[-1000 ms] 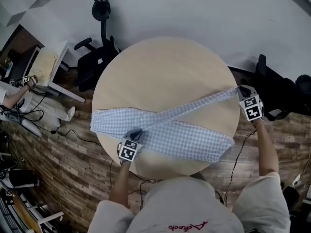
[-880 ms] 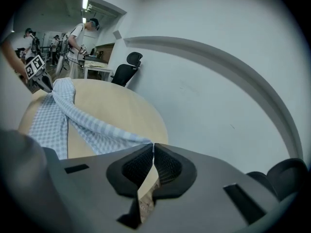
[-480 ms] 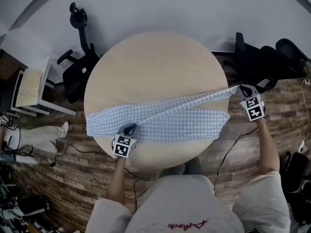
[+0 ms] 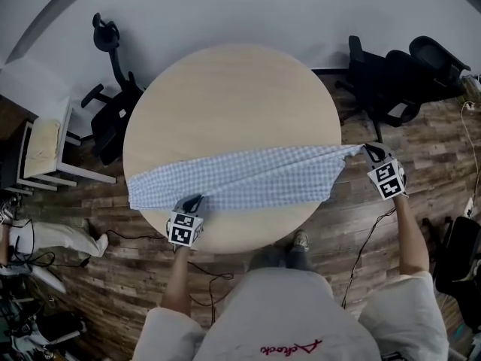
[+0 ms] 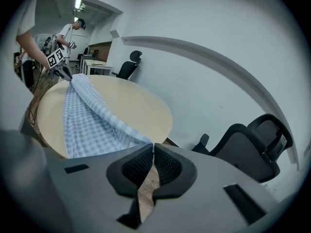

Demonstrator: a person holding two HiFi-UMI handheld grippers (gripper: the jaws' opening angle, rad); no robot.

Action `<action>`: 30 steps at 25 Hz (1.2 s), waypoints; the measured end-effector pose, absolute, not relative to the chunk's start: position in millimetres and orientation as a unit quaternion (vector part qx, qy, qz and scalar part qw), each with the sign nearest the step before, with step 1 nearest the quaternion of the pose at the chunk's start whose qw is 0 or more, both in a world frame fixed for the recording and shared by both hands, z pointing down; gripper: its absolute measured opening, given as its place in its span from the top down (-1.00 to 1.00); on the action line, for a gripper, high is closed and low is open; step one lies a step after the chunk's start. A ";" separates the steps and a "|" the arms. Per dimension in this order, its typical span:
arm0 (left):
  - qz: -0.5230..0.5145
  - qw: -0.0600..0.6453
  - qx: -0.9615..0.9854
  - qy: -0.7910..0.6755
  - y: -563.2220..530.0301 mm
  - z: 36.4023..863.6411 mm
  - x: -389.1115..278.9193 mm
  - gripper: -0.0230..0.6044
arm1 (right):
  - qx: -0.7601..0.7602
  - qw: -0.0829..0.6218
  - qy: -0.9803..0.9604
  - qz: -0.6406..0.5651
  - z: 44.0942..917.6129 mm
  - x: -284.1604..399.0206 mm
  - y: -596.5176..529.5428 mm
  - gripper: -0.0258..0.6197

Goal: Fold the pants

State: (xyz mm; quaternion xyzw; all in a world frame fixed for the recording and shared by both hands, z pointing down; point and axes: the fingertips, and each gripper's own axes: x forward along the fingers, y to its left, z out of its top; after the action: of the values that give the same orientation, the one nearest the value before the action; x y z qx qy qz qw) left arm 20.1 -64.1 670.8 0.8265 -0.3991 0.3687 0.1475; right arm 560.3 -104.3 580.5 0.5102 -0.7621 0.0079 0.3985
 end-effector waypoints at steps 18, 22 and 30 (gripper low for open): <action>0.400 0.203 0.795 -0.409 -15.7 720.9 20.8 0.78 | 0.416 0.475 -0.770 0.093 709.5 551.1 23.9 0.82; 0.397 0.202 0.789 -0.424 -10.8 716.3 19.5 0.78 | 0.410 0.511 -0.749 0.099 734.8 564.3 42.2 0.81; 0.367 0.189 0.788 -0.456 -8.6 697.4 29.2 0.78 | 0.431 0.462 -0.768 0.106 716.0 558.7 18.2 0.80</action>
State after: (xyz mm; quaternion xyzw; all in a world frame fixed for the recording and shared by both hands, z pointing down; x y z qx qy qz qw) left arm 29.2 -8.6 697.4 0.7883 -0.4561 0.3672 0.1892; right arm 558.7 18.2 716.0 0.4311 -0.7677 0.1059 0.4621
